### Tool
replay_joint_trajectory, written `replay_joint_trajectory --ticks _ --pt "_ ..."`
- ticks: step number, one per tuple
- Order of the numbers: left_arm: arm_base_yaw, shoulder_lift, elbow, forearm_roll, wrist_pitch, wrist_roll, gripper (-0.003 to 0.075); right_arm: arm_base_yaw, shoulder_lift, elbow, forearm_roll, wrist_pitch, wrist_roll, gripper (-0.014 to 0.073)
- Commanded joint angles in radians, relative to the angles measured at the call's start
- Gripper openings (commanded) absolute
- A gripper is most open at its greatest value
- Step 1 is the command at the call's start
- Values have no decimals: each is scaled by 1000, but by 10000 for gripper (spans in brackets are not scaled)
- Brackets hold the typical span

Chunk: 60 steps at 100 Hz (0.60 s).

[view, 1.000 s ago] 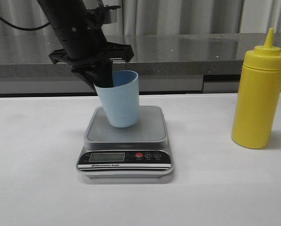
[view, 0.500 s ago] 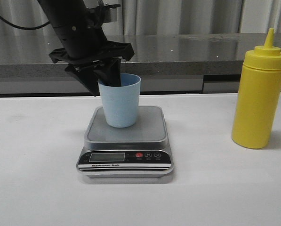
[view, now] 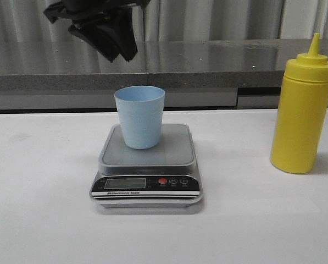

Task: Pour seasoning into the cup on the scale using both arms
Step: 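Open the left gripper and withdraw it upward from the cup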

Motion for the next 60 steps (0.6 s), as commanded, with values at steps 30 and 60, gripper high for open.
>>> replay_joint_trajectory --ticks 30,60 --pt "21 -280 182 -19 -155 -7 -20 -4 -17 -19 -3 -77 1 -67" --pt "105 -494 427 -19 -240 -7 -20 -4 -17 -19 -3 -77 1 -67"
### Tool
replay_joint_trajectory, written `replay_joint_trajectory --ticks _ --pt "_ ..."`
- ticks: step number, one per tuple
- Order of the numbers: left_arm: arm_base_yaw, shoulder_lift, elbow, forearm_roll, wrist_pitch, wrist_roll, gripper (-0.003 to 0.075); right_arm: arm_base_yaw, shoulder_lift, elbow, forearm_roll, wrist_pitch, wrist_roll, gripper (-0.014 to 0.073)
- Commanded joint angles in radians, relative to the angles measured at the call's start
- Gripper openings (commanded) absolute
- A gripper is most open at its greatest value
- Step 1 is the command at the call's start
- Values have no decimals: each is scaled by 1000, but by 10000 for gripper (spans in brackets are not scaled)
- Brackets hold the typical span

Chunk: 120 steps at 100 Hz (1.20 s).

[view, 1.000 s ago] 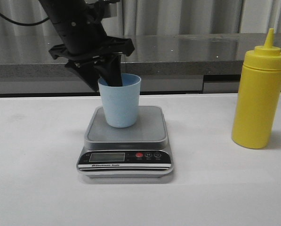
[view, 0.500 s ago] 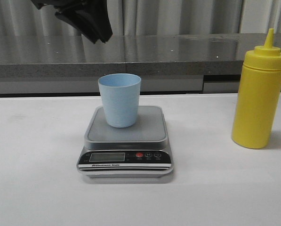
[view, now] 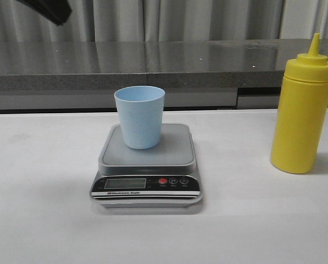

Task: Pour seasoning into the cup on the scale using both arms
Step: 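Open the left gripper and withdraw it upward from the cup, then move the right gripper toward the yellow squeeze bottle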

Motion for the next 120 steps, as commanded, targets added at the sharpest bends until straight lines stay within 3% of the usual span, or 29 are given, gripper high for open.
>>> replay_joint_trajectory --ticks 1,36,77,105,120 --pt "29 -102 42 -19 -83 -9 -20 -4 -17 -19 -3 -77 1 -67" --pt "131 -430 362 -19 -218 -9 -20 -4 -17 -19 -3 -78 1 -67" --pt "140 -828 649 -19 -242 -9 -20 -4 -17 -19 -3 -114 1 -67" --pt "140 -1047 753 -19 -259 -9 -20 -4 -17 -22 -3 -185 1 -67" --pt "140 -1084 767 -19 -257 -9 -20 -4 -14 -62 18 -71 2 -67"
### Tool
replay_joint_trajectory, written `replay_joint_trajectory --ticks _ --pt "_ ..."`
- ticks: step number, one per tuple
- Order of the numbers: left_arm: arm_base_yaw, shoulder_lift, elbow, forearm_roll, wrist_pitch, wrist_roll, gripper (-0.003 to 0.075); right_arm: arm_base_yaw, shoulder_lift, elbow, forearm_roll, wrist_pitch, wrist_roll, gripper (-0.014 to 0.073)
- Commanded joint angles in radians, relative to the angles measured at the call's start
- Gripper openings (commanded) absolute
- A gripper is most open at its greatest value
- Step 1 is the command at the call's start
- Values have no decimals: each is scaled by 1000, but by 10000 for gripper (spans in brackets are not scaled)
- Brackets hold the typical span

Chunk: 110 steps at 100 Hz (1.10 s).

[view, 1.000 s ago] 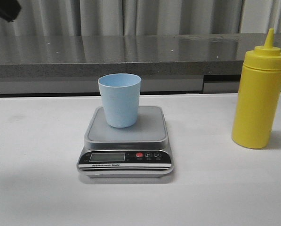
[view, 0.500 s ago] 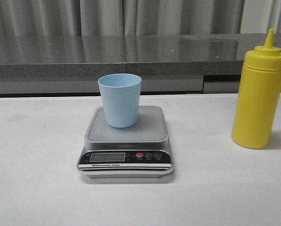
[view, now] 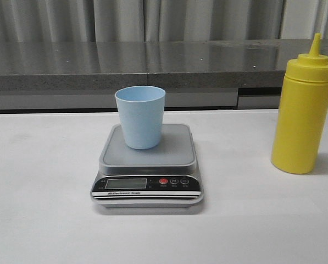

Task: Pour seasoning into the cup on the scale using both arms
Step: 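Move the right gripper toward the yellow squeeze bottle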

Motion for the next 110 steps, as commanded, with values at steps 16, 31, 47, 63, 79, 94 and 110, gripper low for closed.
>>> replay_joint_trajectory --ticks 16,31,47,63,79,94,110 --pt "2 0 -19 -17 -80 -9 -20 -4 6 -162 28 175 2 -67" --pt "2 0 -19 -17 -80 -9 -20 -4 99 -236 28 264 2 -67" --pt "2 0 -19 -17 -82 -9 -20 -4 251 -290 35 288 2 -67" --pt "2 0 -19 -17 -82 -9 -20 -4 403 -338 85 272 2 -32" --pt "2 0 -19 -17 -82 -9 -20 -4 534 -350 173 211 1 273" --pt "2 0 -19 -17 -82 -9 -20 -3 621 -350 173 126 0 628" --pt "2 0 -19 -17 -82 -9 -20 28 705 -350 157 5 0 651"
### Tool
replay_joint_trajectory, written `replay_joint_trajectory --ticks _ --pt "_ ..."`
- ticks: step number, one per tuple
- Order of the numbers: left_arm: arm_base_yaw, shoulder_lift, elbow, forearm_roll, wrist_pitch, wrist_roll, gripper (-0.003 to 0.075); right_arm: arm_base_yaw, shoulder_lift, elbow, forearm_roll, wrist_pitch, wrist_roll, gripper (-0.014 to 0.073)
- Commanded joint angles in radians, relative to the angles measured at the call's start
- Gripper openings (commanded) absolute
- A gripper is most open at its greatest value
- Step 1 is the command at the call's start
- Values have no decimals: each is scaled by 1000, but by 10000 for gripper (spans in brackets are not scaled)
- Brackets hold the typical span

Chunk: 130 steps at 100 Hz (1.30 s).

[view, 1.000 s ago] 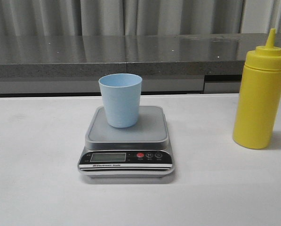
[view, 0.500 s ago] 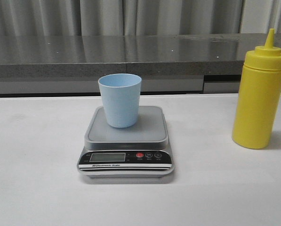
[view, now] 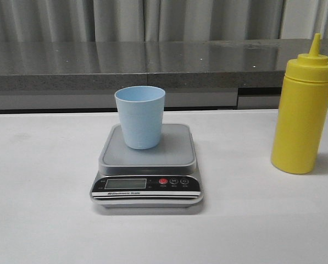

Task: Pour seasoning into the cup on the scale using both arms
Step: 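Move the right gripper toward the yellow squeeze bottle, then grasp the yellow squeeze bottle with the right gripper and lift it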

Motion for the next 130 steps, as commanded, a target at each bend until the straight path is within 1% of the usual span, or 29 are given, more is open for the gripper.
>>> replay_joint_trajectory --ticks 1,22,38,60,103,112,130 --pt "2 7 -26 -17 -80 -9 -20 23 47 -37 -18 -147 -2 648" --pt "2 7 -26 -17 -80 -9 -20 110 177 -37 -109 -298 -2 645" --pt "2 7 -26 -17 -80 -9 -20 144 306 -37 -117 -423 -2 645" --pt "2 7 -26 -17 -80 -9 -20 166 472 -37 -118 -577 -2 645" --pt "2 7 -26 -17 -80 -9 -20 179 825 -40 -114 -967 -2 645" --pt "2 7 -26 -17 -80 -9 -20 179 885 -54 -106 -1000 -2 645" --pt "2 7 -26 -17 -80 -9 -20 179 964 -115 -101 -1009 -2 645"
